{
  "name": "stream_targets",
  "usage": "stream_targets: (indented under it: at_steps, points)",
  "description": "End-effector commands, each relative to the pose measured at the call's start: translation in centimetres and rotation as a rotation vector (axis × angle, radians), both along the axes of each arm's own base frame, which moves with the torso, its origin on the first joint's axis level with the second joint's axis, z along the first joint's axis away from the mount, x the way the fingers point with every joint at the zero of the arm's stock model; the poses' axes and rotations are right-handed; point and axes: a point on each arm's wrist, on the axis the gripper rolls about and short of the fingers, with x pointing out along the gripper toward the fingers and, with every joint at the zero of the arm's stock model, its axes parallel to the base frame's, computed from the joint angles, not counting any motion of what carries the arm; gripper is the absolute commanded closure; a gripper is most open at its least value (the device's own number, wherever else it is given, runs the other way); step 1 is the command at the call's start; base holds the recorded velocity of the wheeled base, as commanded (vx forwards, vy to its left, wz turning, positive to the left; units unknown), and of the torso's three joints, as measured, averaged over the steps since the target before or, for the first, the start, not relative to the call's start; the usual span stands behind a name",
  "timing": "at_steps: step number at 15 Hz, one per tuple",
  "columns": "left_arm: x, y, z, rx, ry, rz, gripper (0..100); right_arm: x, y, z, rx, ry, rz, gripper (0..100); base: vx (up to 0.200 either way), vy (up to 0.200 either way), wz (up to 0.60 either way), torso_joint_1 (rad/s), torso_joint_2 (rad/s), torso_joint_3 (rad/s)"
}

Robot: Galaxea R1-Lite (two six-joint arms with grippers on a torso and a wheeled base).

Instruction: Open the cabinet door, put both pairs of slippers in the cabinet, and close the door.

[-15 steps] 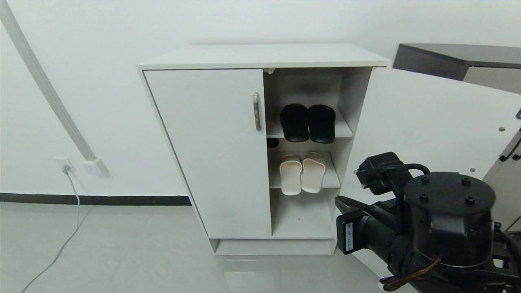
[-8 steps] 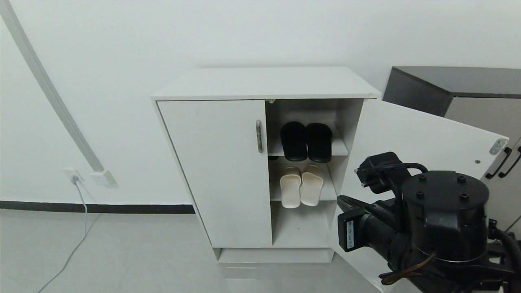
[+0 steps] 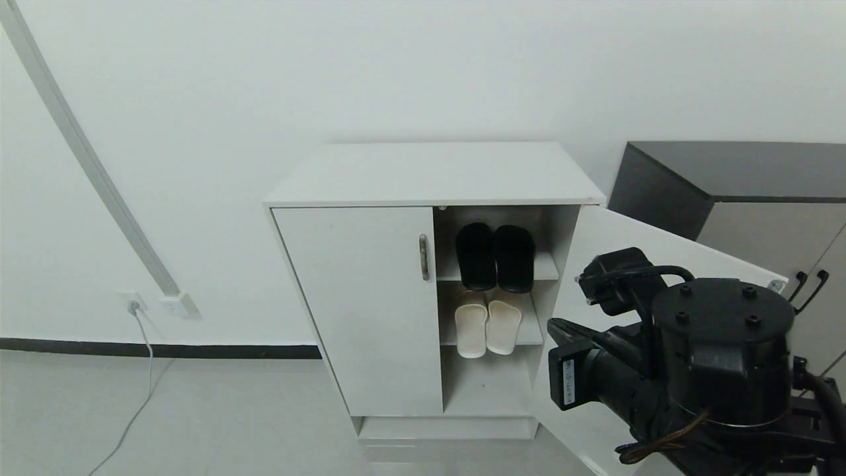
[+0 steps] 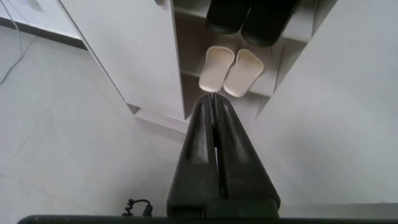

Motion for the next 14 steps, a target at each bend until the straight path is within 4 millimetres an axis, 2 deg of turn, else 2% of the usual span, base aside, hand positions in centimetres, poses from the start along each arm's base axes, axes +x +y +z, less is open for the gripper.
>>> stream_targets:
  at_steps: [1, 12, 14]
  points:
    - [0.01, 0.0, 0.0, 0.0, 0.002, 0.0, 100, 0.01, 0.03, 0.01, -0.001, 0.0, 0.001, 100, 0.0, 0.0, 0.0, 0.193, -0.52, -0.315]
    - [0.01, 0.0, 0.01, 0.001, 0.0, 0.0, 100, -0.07, -0.03, -0.27, -0.012, 0.004, -0.002, 100, 0.0, 0.0, 0.0, 0.235, -0.56, -0.321]
    - [0.01, 0.0, 0.0, 0.001, 0.002, 0.0, 100, -0.11, -0.09, -0.23, -0.01, 0.003, -0.002, 100, 0.0, 0.0, 0.0, 0.083, -0.19, -0.102]
